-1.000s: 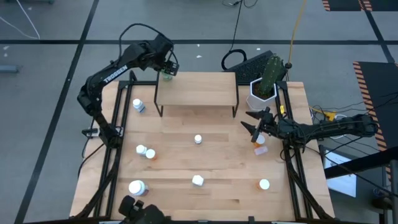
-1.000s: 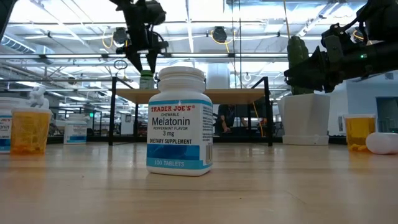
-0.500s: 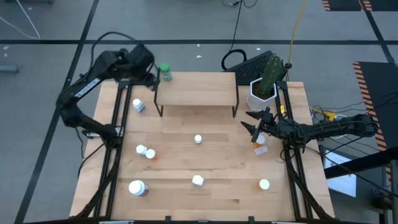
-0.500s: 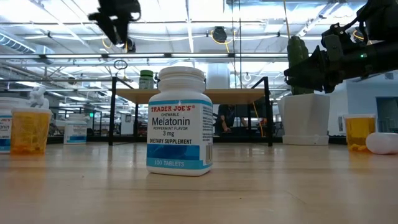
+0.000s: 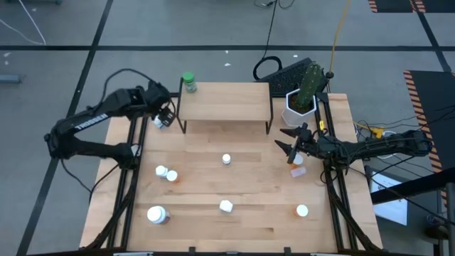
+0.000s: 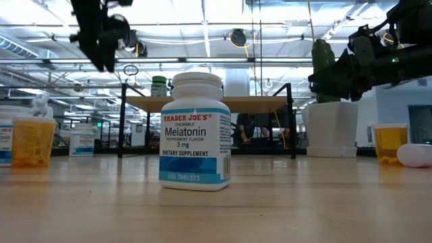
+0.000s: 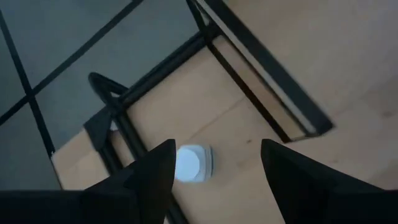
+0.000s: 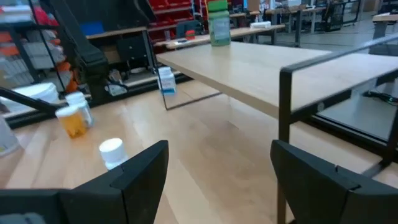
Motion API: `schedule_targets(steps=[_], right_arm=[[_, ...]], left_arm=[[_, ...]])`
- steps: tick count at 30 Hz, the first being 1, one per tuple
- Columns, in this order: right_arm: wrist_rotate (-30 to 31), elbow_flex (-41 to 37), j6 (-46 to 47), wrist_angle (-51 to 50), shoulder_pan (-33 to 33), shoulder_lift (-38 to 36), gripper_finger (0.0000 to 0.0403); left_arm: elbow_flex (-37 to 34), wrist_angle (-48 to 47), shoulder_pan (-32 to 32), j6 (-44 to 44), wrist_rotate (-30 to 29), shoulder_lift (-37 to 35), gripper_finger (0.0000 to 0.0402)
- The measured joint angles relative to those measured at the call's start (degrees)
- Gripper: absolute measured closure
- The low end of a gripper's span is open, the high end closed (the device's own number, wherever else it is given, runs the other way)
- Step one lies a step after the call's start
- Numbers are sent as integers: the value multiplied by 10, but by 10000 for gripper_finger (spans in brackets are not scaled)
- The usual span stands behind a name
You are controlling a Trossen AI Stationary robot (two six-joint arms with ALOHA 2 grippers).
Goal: Pick and place medicine bottles onto shelf by color
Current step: Put the top large white medicine bottle on the shelf
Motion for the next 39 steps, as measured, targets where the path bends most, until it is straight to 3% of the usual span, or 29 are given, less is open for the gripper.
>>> schedule_targets(steps=[7,12,25,39], right_arm=[[-13,0,5,6,0,0,124],[-12,0,2,11,0,0,124],[-12,0,4,11,0,0,124],[-12,0,4,11,0,0,124]], left_arm=[[-111,62,44,-25,48,12,162],[-162,77,113,-29,92,12,157],[-225,168,199,38,81,12,68],[-239,215,223,84,91,15,114]])
